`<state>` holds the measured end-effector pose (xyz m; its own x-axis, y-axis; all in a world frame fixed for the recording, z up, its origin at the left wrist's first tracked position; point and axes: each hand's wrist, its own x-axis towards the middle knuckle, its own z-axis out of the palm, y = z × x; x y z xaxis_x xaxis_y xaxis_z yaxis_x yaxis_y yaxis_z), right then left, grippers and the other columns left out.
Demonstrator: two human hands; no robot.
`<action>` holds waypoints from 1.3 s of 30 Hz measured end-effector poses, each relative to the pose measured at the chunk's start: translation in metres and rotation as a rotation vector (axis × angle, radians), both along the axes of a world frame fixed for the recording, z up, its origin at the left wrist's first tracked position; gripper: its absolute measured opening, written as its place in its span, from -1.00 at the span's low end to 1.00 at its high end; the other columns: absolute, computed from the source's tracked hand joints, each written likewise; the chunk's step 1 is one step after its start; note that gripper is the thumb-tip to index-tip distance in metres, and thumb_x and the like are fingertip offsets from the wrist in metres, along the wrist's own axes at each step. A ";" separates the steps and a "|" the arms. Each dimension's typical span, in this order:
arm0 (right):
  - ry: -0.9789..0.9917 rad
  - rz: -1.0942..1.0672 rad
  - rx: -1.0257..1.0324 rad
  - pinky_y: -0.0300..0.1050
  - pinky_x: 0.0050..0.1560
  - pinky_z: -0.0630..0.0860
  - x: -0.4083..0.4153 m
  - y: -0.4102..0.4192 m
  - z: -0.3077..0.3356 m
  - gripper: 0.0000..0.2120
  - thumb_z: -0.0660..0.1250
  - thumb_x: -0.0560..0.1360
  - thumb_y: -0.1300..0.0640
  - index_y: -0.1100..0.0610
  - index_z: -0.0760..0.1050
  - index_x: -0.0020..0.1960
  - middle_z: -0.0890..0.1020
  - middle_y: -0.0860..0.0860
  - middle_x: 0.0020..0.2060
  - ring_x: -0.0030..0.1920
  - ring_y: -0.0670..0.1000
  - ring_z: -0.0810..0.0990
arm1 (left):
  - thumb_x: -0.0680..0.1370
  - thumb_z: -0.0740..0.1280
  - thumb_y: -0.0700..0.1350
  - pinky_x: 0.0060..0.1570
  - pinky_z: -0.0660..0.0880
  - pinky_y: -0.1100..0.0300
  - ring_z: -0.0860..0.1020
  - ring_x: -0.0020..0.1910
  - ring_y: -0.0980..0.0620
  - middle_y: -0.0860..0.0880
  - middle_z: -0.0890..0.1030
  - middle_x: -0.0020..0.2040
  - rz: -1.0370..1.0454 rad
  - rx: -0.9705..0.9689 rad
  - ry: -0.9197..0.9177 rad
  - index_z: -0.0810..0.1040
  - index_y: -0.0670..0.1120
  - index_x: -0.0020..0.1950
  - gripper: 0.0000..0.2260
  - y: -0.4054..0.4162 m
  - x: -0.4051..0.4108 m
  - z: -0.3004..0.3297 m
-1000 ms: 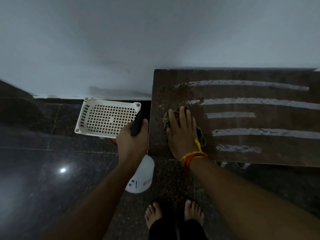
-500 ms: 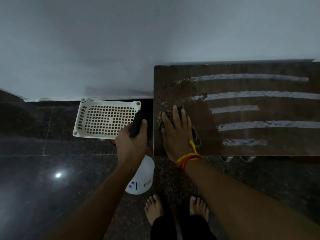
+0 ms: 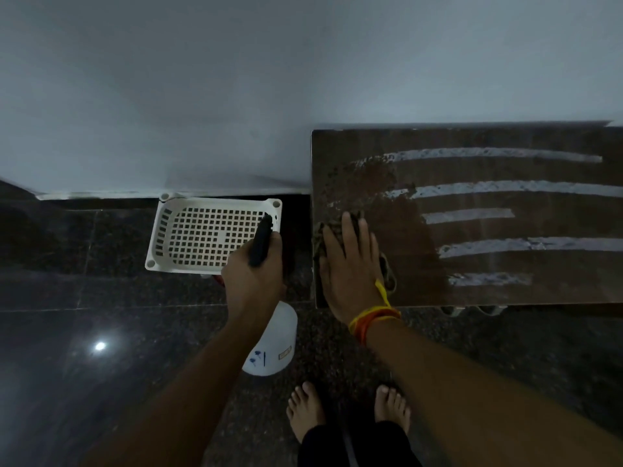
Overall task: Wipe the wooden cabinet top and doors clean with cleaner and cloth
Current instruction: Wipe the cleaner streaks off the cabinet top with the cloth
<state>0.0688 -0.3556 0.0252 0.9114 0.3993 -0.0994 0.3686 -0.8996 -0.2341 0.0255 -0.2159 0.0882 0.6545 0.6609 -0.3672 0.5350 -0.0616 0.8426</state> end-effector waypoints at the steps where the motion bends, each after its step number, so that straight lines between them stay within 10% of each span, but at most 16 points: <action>1: -0.001 -0.013 0.005 0.16 0.50 -0.06 0.000 0.002 0.000 -0.53 0.02 0.60 0.01 0.08 0.21 0.49 0.09 0.15 0.53 0.52 0.24 -0.01 | 0.59 0.34 0.06 -0.47 0.60 0.05 0.61 -0.47 -0.08 -0.22 0.65 -0.30 0.002 -0.009 -0.001 0.53 0.00 -0.28 -0.73 0.001 0.000 -0.001; 39: 0.028 -0.046 -0.009 0.14 0.50 -0.11 0.041 0.028 0.003 -0.49 0.01 0.59 -0.03 0.08 0.14 0.51 0.03 0.15 0.54 0.53 0.22 -0.05 | 0.60 0.32 0.07 -0.55 0.49 0.29 0.53 -0.57 0.15 0.00 0.58 -0.41 0.009 0.009 -0.033 0.51 0.03 -0.29 -0.72 0.023 0.087 -0.005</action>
